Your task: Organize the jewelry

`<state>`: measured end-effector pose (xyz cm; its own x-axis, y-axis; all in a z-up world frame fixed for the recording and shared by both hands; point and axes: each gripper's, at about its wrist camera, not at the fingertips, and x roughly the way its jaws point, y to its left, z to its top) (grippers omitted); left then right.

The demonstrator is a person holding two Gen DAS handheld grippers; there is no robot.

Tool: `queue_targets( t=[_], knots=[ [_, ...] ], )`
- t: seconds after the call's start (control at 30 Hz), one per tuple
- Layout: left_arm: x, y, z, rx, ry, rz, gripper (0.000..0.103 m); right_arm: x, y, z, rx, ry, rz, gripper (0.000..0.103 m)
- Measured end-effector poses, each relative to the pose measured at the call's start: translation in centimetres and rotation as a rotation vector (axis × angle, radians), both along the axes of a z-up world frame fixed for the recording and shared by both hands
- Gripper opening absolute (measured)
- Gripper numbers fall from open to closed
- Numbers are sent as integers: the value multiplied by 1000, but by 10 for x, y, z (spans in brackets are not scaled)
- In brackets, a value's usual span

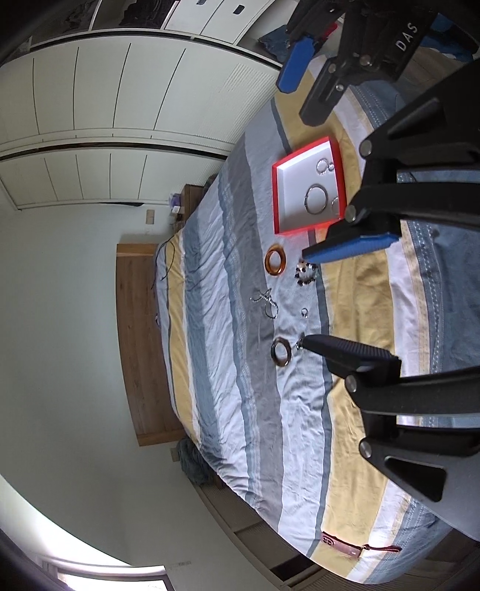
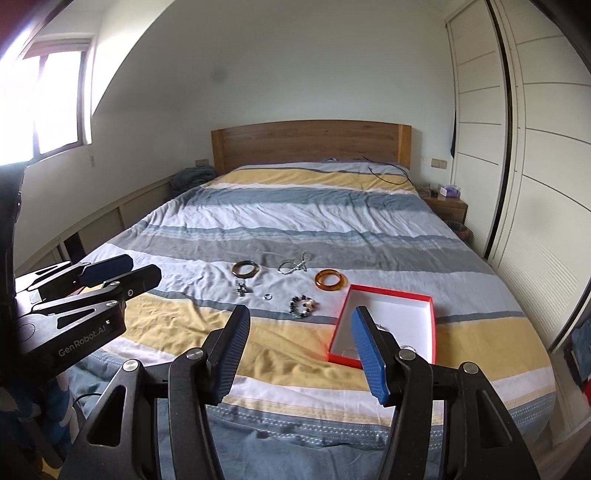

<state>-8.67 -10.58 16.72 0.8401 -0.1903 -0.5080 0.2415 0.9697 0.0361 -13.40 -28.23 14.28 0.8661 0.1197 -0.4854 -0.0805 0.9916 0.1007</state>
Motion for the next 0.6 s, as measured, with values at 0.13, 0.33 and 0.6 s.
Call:
queue_targets(
  t=[0.13,0.33,0.6],
  knots=[
    [-10,15,3,-4,-20,36,39,-8,11,7,-10,-15,13,57],
    [-19,33,4,-3,-47,89,43,-18,19,15,-11,-46,26,57],
    [-20,46,-1,14,-62,123,43,-12,27,15,-7,-55,46,60]
  ],
)
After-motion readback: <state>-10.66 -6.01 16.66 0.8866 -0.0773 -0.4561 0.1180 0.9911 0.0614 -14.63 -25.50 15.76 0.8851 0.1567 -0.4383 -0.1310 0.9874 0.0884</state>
